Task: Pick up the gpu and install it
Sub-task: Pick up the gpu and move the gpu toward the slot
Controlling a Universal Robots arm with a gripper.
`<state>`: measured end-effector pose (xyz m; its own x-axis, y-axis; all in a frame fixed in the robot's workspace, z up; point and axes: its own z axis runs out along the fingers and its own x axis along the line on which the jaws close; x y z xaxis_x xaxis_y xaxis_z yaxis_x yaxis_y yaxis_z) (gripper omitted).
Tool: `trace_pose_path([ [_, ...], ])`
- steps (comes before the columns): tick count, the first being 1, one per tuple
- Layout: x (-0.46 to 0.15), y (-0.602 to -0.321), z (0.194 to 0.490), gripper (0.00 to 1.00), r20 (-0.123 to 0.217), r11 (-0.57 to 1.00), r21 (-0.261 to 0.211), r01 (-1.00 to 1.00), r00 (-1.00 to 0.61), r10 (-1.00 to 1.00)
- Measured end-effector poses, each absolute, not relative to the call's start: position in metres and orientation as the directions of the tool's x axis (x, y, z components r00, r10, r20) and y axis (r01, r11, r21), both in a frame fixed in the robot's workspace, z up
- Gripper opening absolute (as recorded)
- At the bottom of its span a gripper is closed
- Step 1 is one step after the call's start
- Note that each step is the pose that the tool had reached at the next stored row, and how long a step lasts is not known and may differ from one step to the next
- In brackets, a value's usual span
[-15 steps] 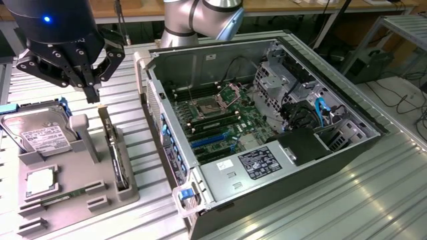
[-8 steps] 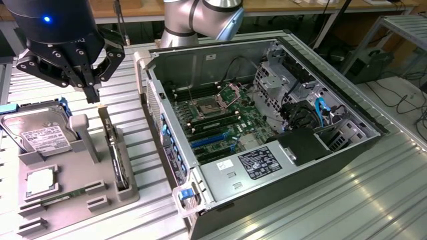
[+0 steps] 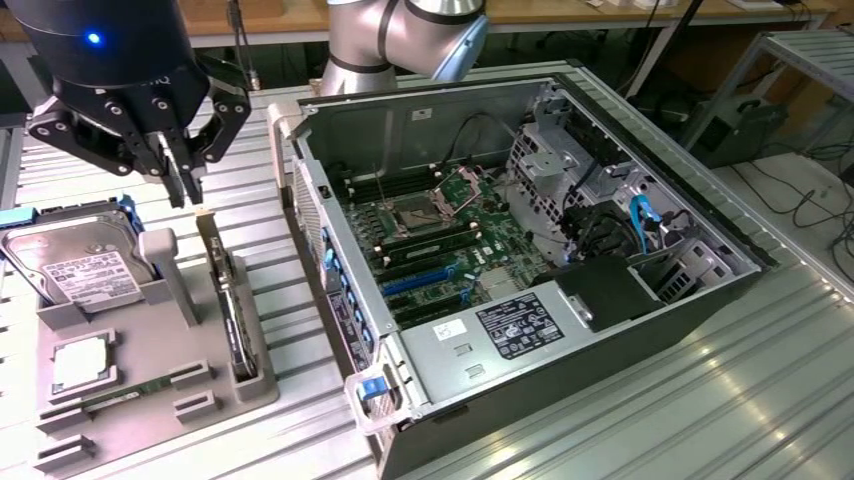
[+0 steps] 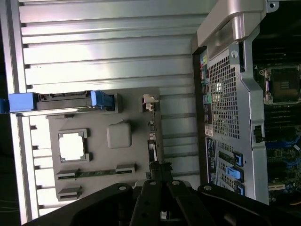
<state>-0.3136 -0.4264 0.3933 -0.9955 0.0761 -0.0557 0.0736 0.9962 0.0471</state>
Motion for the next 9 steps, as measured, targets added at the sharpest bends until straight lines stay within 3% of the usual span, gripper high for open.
trace_pose_path([
  [1, -0.3136, -0.4263, 0.3933, 0.17, -0.056, 0.996, 0.047, 0.074, -0.996, 0.076],
  [4, -0.3136, -0.4263, 0.3933, 0.36, -0.056, 0.996, 0.047, 0.074, -0.996, 0.076],
  [5, -0.3136, -0.4264, 0.3933, 0.36, -0.056, 0.996, 0.047, 0.074, -0.996, 0.076],
  [7, -0.3136, -0.4263, 0.3933, 0.48, -0.056, 0.996, 0.047, 0.074, -0.996, 0.076],
  [9, -0.3136, -0.4263, 0.3933, 0.54, -0.056, 0.996, 0.047, 0.073, -0.996, 0.076],
])
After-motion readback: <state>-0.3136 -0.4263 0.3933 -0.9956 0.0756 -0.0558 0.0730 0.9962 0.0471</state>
